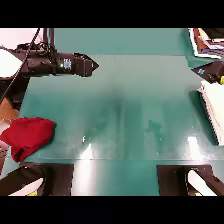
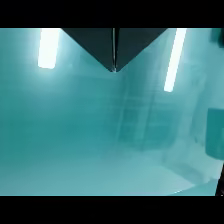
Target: Fold the shirts.
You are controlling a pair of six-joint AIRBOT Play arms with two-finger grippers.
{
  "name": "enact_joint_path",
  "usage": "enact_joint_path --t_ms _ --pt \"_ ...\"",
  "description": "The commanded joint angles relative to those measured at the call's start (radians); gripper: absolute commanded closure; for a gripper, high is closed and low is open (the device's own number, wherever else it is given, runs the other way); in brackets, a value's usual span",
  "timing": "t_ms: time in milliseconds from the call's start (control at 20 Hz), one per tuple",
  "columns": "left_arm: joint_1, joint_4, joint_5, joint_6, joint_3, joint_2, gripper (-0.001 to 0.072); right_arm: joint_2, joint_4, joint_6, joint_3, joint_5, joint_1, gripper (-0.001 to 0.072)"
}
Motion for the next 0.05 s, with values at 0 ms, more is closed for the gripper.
enact_joint_path --t_ms 0 --pt "-0.001 0.000 0.000 0.000 0.000 0.001 0.0682 0.001 0.002 0.000 0.000 0.008 0.019 0.0695"
